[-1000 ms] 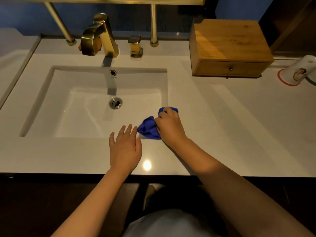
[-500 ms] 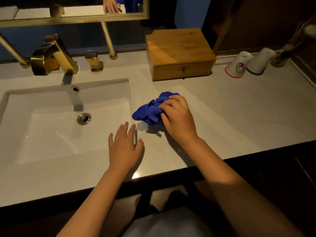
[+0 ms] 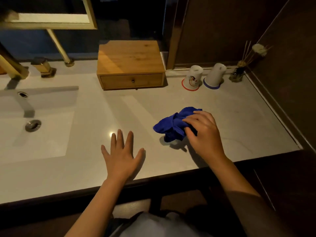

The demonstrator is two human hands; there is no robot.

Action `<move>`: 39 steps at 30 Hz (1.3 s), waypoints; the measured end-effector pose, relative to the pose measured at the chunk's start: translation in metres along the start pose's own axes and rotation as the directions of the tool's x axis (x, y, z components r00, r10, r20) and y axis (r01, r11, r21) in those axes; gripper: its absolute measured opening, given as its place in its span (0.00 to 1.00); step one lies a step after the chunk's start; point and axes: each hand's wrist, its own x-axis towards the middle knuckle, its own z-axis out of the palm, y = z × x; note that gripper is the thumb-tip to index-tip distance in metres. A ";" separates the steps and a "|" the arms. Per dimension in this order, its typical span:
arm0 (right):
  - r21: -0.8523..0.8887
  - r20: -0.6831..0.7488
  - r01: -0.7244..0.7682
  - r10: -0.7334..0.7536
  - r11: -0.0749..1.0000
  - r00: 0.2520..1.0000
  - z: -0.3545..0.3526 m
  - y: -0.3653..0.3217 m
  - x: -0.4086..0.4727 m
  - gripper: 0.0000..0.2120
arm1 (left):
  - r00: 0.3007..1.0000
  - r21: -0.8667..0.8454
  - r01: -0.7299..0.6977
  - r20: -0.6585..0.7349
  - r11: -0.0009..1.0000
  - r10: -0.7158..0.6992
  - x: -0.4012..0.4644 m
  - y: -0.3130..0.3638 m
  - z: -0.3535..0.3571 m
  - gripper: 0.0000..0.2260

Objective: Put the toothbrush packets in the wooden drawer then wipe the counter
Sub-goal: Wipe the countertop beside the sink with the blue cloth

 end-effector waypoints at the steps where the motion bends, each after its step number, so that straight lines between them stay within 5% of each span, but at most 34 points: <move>1: 0.004 0.010 -0.006 0.006 1.000 1.000 -0.009 0.018 -0.001 0.10 | 1.000 0.021 0.025 -0.004 0.999 -0.025 0.000 0.004 0.006 0.33; 12: 0.038 -0.020 -0.022 0.023 0.999 1.000 -0.057 0.162 -0.017 0.11 | 0.996 0.143 0.078 -0.063 0.987 -0.069 0.002 0.015 0.016 0.35; 15: 0.124 0.033 -0.059 0.055 0.991 0.998 -0.030 0.173 -0.043 0.13 | 0.995 0.155 0.081 -0.064 0.985 -0.072 0.002 0.015 0.016 0.34; 19: 0.038 0.286 -0.070 0.056 0.997 0.957 -0.012 0.171 -0.068 0.21 | 0.996 0.167 0.079 -0.064 0.983 -0.070 0.002 0.014 0.016 0.35; 25: -0.120 0.283 -0.227 0.253 0.966 0.925 -0.009 0.147 -0.046 0.21 | 0.996 0.146 0.067 -0.066 0.987 -0.058 0.002 0.013 0.017 0.34; 28: -0.184 0.511 -0.177 0.248 0.967 0.823 0.006 0.149 -0.044 0.35 | 0.996 0.129 0.063 -0.064 0.990 -0.055 0.002 0.013 0.017 0.34; 32: -0.180 0.638 -0.033 0.142 0.983 0.757 -0.004 0.171 -0.043 0.46 | 0.997 0.125 0.056 -0.059 0.991 -0.049 0.002 0.012 0.017 0.34; 35: -0.122 0.674 0.101 0.008 0.987 0.739 -0.014 0.188 -0.051 0.45 | 0.998 0.121 0.047 -0.054 0.992 -0.041 0.002 0.011 0.016 0.34; 39: -0.071 0.677 0.102 -0.027 0.992 0.736 -0.021 0.200 -0.053 0.41 | 0.998 0.111 0.043 -0.045 0.993 -0.039 0.001 0.011 0.015 0.33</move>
